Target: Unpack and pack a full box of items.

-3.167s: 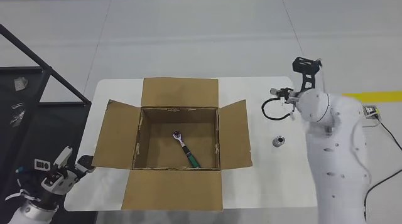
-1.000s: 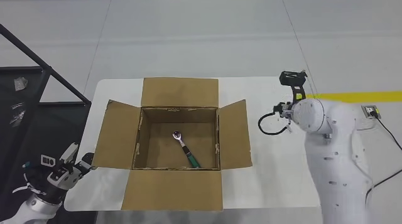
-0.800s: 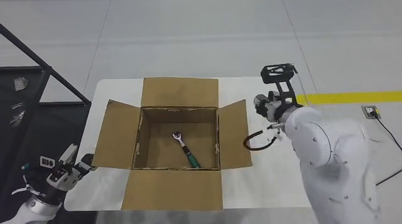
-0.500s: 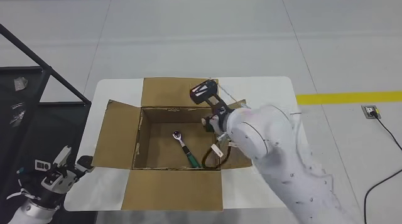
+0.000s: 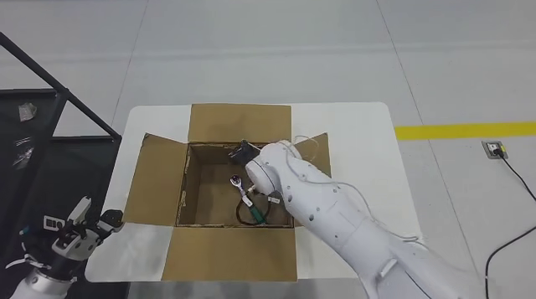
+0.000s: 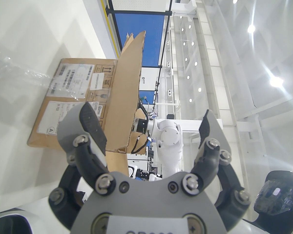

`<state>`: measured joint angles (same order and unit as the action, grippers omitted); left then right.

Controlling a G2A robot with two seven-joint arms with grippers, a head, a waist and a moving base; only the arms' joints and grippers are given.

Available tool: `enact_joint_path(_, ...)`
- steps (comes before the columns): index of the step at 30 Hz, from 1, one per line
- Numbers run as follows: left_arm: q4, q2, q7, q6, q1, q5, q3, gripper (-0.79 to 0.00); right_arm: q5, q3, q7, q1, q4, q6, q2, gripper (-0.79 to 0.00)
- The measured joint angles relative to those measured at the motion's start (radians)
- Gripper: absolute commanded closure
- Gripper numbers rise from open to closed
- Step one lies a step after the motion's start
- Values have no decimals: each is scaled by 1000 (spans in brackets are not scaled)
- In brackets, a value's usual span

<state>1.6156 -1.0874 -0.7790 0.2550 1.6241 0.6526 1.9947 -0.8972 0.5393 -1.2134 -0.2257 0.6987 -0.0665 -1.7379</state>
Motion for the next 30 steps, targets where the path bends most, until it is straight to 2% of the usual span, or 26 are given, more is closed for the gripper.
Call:
enact_joint_path(7,1,1,-7,-8,-4,-9,0,-785,46,-48,75,34,-214,36,-92,0)
enact_joint_path(9,1,1,-9,-9,-5,-10,0,-785,46,-55,92,40,-254,30,-111,-209)
enact_joint_path(12,-1,2,-12,-10,-5,-11,-1,-785,62,-56,116,49,-312,40,-136,-311)
enact_joint_path(14,-2,2,-13,-8,-5,-12,-1,-785,68,-55,128,57,-345,47,-150,-345)
enact_joint_path(19,-2,2,-16,-7,-4,-12,0,-785,85,-48,149,75,-394,64,-176,-406)
enact_joint_path(23,2,2,-17,-7,-4,-15,-1,-785,94,-38,169,97,-408,74,-187,-422)
enact_joint_path(27,7,2,-15,-8,-3,-23,-4,-785,141,-5,182,128,-391,127,-187,-434)
enact_joint_path(30,10,2,-10,-11,-5,-33,-10,-785,170,21,186,149,-358,174,-179,-471)
